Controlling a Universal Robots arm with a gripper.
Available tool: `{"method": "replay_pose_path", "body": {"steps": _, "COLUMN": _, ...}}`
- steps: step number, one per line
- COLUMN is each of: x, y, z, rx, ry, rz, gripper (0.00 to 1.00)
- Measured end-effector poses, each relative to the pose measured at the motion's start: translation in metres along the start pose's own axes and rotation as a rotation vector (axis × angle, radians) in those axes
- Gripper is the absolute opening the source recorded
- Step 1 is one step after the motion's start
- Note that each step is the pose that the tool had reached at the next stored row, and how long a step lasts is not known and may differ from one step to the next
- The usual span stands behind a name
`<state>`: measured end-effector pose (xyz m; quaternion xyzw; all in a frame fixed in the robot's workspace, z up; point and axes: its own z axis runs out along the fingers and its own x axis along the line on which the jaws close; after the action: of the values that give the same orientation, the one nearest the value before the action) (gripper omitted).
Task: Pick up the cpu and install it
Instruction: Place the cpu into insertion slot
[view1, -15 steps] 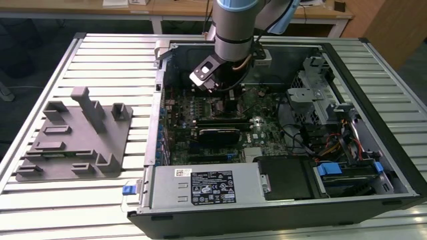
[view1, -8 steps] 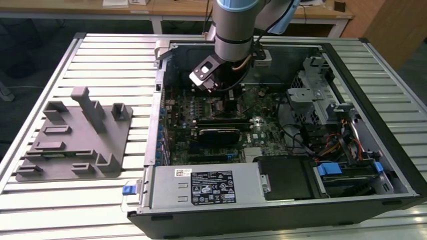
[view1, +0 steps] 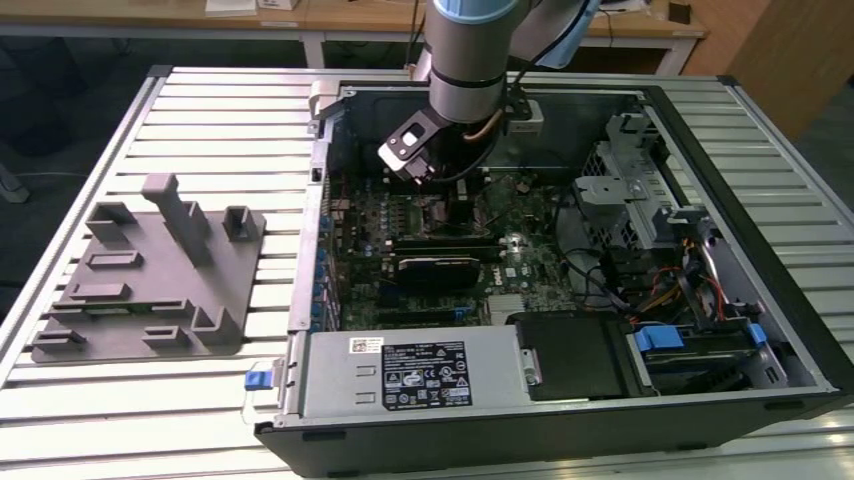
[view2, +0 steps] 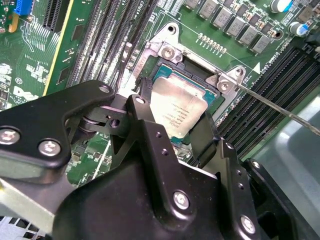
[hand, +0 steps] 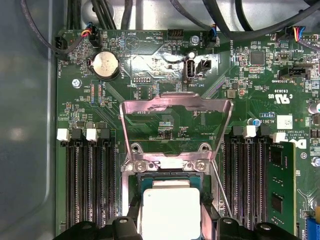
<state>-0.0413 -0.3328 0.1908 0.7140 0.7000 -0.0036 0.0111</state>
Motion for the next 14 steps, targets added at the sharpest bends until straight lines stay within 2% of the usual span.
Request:
{"method": "replay_pose_path", "body": {"steps": 11, "x": 0.0000, "y": 0.0000, "z": 0.0001, "rx": -0.0004, "ry": 0.0003, "rz": 0.000, "gripper": 0.55}}
{"method": "replay_pose_path", "body": {"steps": 13, "x": 0.0001, "y": 0.0001, "z": 0.0002, "rx": -0.0003, "ry": 0.0004, "rz": 0.000, "gripper": 0.56}}
{"method": "replay_pose_path", "body": {"steps": 14, "x": 0.0001, "y": 0.0000, "z": 0.0001, "rx": -0.0002, "ry": 0.0003, "rz": 0.000, "gripper": 0.62}}
